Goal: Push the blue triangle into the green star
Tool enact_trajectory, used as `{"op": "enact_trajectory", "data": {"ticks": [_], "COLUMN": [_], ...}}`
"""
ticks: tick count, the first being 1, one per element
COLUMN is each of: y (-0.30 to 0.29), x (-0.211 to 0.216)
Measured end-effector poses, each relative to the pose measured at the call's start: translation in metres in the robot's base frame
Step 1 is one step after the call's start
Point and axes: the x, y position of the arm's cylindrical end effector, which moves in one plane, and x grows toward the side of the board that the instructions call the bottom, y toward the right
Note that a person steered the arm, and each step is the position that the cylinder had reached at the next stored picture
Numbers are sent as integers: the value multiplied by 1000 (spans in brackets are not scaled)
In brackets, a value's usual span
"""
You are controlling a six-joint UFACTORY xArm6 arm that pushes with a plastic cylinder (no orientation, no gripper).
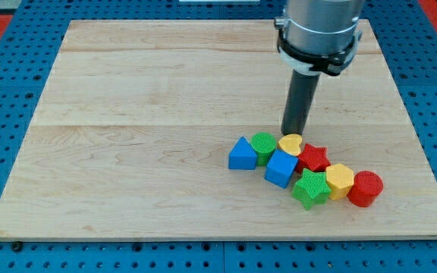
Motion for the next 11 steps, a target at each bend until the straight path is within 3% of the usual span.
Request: {"op": "enact_trajectory", "data": {"ticks": [2, 3, 6, 8, 11], "y": [-115, -142, -42, -147, -75], "x": [0, 4, 47, 39, 79]}}
